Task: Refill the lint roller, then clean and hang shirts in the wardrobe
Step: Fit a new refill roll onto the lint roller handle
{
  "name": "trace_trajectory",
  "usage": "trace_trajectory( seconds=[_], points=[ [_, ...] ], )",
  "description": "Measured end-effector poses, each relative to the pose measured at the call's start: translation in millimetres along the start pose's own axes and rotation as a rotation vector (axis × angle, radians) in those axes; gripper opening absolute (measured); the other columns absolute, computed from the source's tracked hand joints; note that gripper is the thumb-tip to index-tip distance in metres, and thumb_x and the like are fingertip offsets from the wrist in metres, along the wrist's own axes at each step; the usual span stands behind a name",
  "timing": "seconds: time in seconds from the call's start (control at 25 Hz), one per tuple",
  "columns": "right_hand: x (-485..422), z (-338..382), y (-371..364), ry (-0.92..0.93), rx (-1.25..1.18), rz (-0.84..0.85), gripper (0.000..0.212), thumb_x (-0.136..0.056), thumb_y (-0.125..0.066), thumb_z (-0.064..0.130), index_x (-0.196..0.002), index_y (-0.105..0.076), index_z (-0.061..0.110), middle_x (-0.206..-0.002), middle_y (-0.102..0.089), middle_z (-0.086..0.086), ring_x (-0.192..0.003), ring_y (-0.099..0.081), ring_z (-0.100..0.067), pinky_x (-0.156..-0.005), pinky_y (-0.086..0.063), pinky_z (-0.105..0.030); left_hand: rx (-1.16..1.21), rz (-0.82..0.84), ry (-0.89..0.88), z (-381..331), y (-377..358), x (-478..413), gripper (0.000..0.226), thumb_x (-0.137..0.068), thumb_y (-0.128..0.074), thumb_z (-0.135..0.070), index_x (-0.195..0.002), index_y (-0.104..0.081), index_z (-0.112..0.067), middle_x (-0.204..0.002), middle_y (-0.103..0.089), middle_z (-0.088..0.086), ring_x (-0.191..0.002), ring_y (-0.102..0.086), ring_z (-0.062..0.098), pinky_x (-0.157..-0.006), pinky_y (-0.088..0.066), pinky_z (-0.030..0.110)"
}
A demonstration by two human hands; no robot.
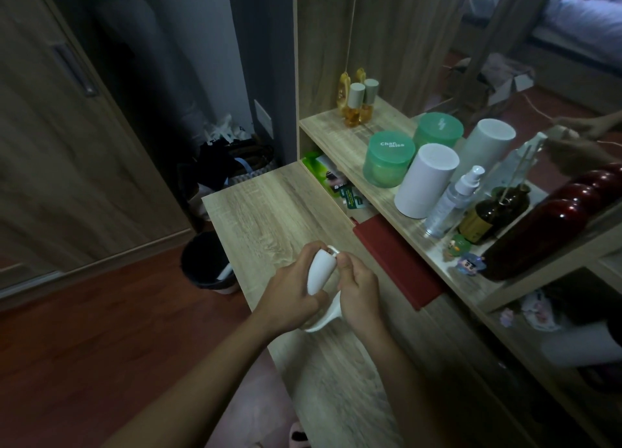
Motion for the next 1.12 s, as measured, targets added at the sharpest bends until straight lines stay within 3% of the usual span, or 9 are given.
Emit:
trace_trajectory(
  seconds=[0.2, 0.4, 0.56, 0.64, 0.72, 0.76, 0.88, 1.0, 1.12],
  points=[
    [0, 6, 5, 0.096, 0.034, -0.025, 0.029, -0.097, -0.044, 0.025, -0.115, -0.064, 0.014, -0.07, -0.059, 0.016, -0.064, -0.055, 0.01, -0.06, -0.041, -0.008, -0.008, -0.009, 0.001, -1, 0, -2, 0.064, -0.068, -0.054, -0.029, -0.125, -0.027, -0.043, -0.087, -0.056, -0.014, -0.068, -0.056, 0.002, -0.058, -0.039, 0.023],
    [-4, 14, 13, 0.162, 0.09, 0.002, 0.032, -0.092, -0.048, 0.036, -0.119, -0.056, 0.022, -0.087, -0.069, 0.003, -0.08, -0.065, -0.008, -0.067, -0.051, -0.031, 0.042, -0.088, 0.045, 3, 7, -3, 0.066, -0.075, -0.061, -0.022, -0.128, -0.026, -0.039, -0.089, -0.057, -0.009, -0.071, -0.059, 0.007, -0.056, -0.04, 0.018],
    [4, 12, 0, 0.218, 0.137, 0.233, 0.042, -0.093, -0.032, 0.036, -0.134, -0.04, 0.039, -0.104, -0.063, 0.015, -0.085, -0.059, 0.0, -0.078, -0.047, -0.023, 0.107, -0.153, 0.033, 5, 19, -3, 0.058, -0.074, -0.061, -0.028, -0.123, -0.031, -0.036, -0.091, -0.055, -0.016, -0.075, -0.058, 0.0, -0.055, -0.04, 0.011],
    [9, 5, -3, 0.207, 0.132, 0.284, 0.042, -0.095, -0.027, 0.041, -0.134, -0.025, 0.055, -0.122, -0.06, 0.004, -0.092, -0.06, -0.01, -0.083, -0.049, -0.032, 0.121, -0.15, 0.017, 4, 18, -1, 0.058, -0.072, -0.06, -0.03, -0.123, -0.032, -0.034, -0.09, -0.055, -0.017, -0.075, -0.059, -0.002, -0.057, -0.042, 0.01],
    [9, 4, -3, 0.229, 0.177, 0.276, 0.042, -0.092, -0.023, 0.051, -0.132, -0.022, 0.06, -0.118, -0.061, -0.014, -0.097, -0.061, -0.028, -0.087, -0.049, -0.051, 0.14, -0.154, -0.004, 1, 17, 2, 0.057, -0.073, -0.059, -0.028, -0.12, -0.031, -0.037, -0.089, -0.055, -0.017, -0.077, -0.058, -0.007, -0.058, -0.042, 0.008],
    [7, 5, -4, 0.233, 0.179, 0.277, 0.042, -0.09, -0.021, 0.054, -0.131, -0.024, 0.06, -0.115, -0.063, -0.011, -0.098, -0.061, -0.027, -0.088, -0.048, -0.053, 0.141, -0.152, -0.011, 1, 16, 2, 0.057, -0.073, -0.059, -0.027, -0.12, -0.03, -0.037, -0.089, -0.055, -0.018, -0.077, -0.058, -0.009, -0.058, -0.041, 0.008],
    [6, 10, -8, 0.201, 0.112, 0.308, 0.037, -0.092, -0.021, 0.051, -0.127, -0.029, 0.063, -0.117, -0.056, 0.026, -0.105, -0.057, 0.0, -0.09, -0.051, -0.033, 0.124, -0.141, -0.009, 2, 19, 0, 0.059, -0.074, -0.06, -0.025, -0.125, -0.033, -0.031, -0.087, -0.056, -0.017, -0.074, -0.058, -0.009, -0.056, -0.042, 0.009],
    [6, 12, -11, 0.147, 0.023, 0.346, 0.037, -0.101, -0.022, 0.034, -0.125, -0.033, 0.059, -0.13, -0.048, 0.019, -0.106, -0.052, 0.014, -0.076, -0.052, -0.016, 0.098, -0.129, -0.001, 9, 21, 0, 0.06, -0.077, -0.063, -0.019, -0.127, -0.033, -0.029, -0.083, -0.059, -0.011, -0.063, -0.061, 0.0, -0.053, -0.043, 0.015],
    [9, 13, -14, 0.109, 0.0, 0.373, 0.038, -0.101, -0.022, 0.031, -0.126, -0.036, 0.055, -0.128, -0.052, 0.01, -0.096, -0.061, 0.001, -0.061, -0.055, -0.025, 0.056, -0.117, 0.005, 12, 21, 1, 0.062, -0.073, -0.058, -0.028, -0.128, -0.031, -0.031, -0.083, -0.061, -0.007, -0.066, -0.061, 0.005, -0.055, -0.044, 0.019]
  ],
)
Point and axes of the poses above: each hand's wrist, its own x-axis away from the middle knuckle, its own y-axis out of the back of the hand, z = x × y, the point moved 7 cm from there along -x, towards the middle knuckle
